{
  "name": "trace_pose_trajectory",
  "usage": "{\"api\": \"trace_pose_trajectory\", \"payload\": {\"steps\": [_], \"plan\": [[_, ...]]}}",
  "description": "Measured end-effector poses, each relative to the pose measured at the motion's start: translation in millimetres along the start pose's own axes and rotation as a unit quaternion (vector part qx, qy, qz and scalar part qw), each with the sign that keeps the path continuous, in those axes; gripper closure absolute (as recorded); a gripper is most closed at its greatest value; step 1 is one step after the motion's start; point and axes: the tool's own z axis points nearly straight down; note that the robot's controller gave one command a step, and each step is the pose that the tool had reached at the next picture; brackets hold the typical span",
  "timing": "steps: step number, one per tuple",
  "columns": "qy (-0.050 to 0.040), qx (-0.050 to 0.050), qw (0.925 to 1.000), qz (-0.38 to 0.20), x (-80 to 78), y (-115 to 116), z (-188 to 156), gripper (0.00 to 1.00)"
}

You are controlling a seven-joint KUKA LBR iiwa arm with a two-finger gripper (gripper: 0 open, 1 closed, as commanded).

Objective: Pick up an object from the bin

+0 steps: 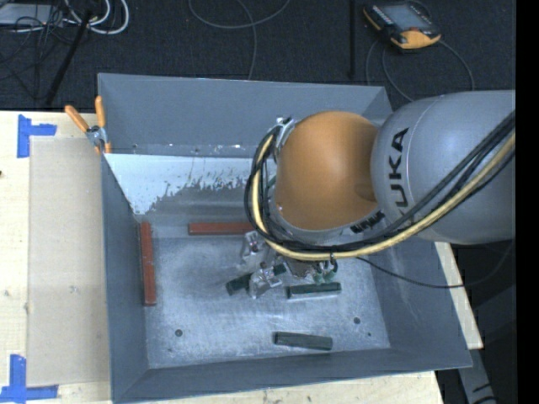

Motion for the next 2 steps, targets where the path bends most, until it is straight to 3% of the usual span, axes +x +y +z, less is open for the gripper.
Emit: {"api": "trace_pose_trajectory", "payload": {"steps": [1, 2], "plan": [[0.0004, 0.000, 1.0000, 0.000, 0.2, 0, 0, 1.00], [0.0009, 0.000, 0.9974, 0.072, 0.2, -1, -70, 0.00]]}}
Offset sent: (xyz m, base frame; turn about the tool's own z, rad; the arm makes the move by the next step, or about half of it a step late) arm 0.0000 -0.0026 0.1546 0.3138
